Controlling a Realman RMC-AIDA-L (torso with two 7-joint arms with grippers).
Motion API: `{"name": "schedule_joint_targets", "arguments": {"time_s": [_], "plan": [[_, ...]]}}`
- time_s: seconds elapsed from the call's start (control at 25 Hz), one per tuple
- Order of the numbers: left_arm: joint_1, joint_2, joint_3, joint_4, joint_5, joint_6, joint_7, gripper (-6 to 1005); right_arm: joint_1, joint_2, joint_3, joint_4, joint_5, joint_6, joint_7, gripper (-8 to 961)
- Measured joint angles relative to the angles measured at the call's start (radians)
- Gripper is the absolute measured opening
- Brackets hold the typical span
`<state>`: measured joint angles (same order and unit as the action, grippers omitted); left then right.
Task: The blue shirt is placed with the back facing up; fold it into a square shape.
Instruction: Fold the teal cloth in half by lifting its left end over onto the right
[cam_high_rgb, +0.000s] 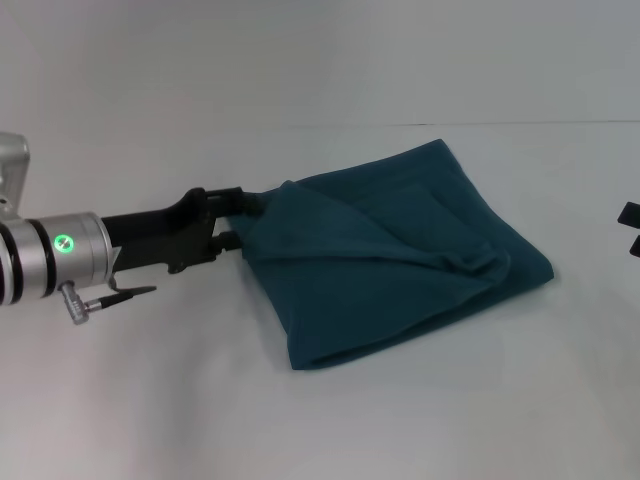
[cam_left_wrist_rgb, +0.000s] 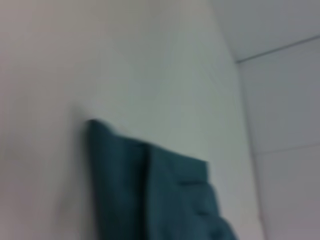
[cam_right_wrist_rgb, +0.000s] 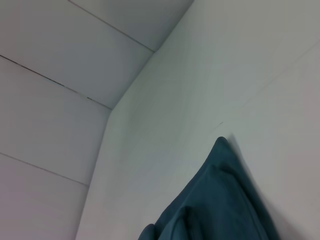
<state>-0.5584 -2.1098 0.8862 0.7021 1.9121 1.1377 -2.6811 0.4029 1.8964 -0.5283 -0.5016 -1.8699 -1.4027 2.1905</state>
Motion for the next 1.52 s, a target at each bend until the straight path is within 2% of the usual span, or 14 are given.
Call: {"name": "schedule_joint_targets", "arguments": {"time_s": [0.2,0.4,0.6,0.84,1.24,1.52], "plan": [[-0.029,0.008,-0.001,-0.091,0.027,-0.067,-0.002,630,-0.002,-0.001,-0.001,0.0,-0.006,0.002,0.0,819],[-0.033,0.008,0.004,-0.112,0.03,-0.102,-0.001,630,0.0,0.001,0.0,0.0,-0.024,0.004,0.0,819],[-0.047,0.003,0.005,-0.151,0.032,-0.141,0.001,630,0.0,0.002,0.0,0.0,-0.026,0.005,0.0,819],[-0.096,-0.004,0.003,-0.19,0.03,-0.155,0.021,627,0.001,0.003,-0.001,0.0,-0.026,0.005,0.0,819],[-0.117,-0.022,-0.015,-0.17,0.019,-0.157,0.037,621,-0.008,0.004,0.001,0.0,-0.026,0.002,-0.01,819],[-0.133,-0.027,-0.015,-0.174,0.019,-0.179,0.039,618,-0.009,0.005,-0.001,0.0,-0.026,0.003,-0.011,819]]}}
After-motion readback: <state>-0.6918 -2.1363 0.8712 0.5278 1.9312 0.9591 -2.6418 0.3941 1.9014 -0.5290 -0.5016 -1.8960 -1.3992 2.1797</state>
